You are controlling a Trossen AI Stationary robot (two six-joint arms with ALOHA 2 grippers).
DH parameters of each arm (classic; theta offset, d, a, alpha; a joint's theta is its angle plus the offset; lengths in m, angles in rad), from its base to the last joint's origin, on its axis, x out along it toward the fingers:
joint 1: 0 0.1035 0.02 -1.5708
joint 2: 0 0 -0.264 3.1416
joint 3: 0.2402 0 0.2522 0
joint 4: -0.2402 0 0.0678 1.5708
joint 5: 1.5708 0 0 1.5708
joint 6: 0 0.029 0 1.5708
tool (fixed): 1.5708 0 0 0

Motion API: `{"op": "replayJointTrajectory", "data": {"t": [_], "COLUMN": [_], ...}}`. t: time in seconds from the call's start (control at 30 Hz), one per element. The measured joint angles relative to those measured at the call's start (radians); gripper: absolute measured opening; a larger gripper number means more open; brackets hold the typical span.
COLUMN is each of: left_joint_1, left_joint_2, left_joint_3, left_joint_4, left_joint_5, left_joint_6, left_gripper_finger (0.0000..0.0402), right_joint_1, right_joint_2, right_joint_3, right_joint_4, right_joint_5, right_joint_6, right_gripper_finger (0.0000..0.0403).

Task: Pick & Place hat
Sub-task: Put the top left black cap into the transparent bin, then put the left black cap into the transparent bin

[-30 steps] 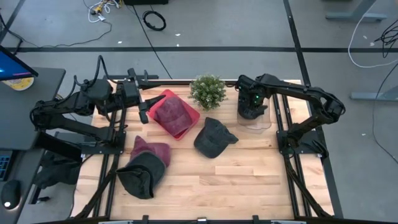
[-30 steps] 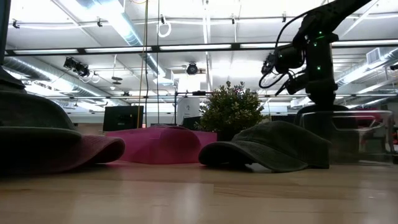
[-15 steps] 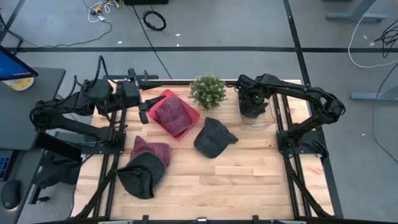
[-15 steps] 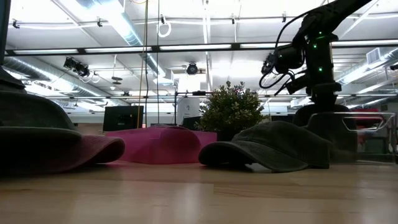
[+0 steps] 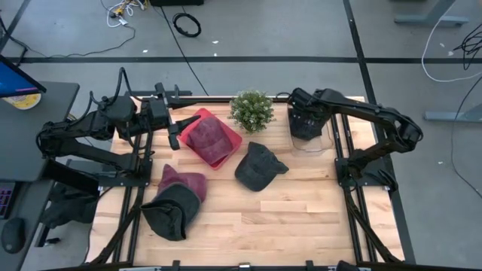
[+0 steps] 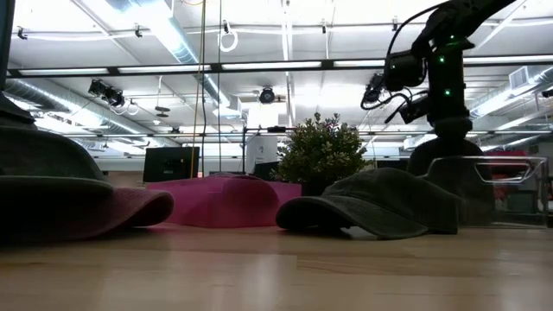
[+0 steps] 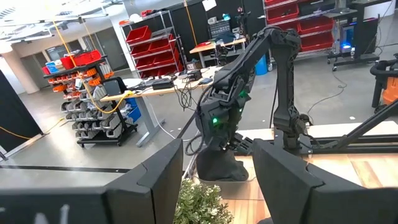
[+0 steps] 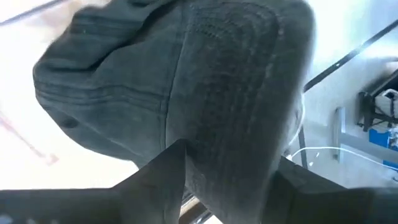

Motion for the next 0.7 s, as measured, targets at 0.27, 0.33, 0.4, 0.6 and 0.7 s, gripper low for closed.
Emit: {"op": "replayJointTrajectory", "data": {"t": [0.27,0.33,0.4,0.6,0.7], "left_joint_1": [0.000,0.000,0.000,0.000,0.000], "left_joint_2": [0.000,0.000,0.000,0.000,0.000], "left_joint_3": [0.000,0.000,0.000,0.000,0.000], "left_joint_4": [-0.010,-0.014,-0.017,-0.022,-0.023], "left_joint_5": [0.000,0.000,0.000,0.000,0.000], "left_joint_6": [-0.007,-0.007,-0.008,-0.013,-0.015], "left_gripper_finger": [0.0197,0.0197,0.0197,0.0197,0.0197], "right_joint_1": [-0.024,-0.029,-0.033,-0.036,-0.036], "right_joint_2": [-0.013,-0.013,-0.013,-0.014,-0.014], "right_joint_3": [0.001,0.001,0.011,0.156,0.266], "right_joint_4": [0.005,-0.005,-0.037,-0.134,-0.172], "right_joint_5": [-0.062,-0.072,-0.055,-0.031,-0.054], "right_joint_6": [0.052,0.078,0.108,0.129,0.151], "right_gripper_finger": [0.0169,0.0179,0.0195,0.0251,0.0269]}}
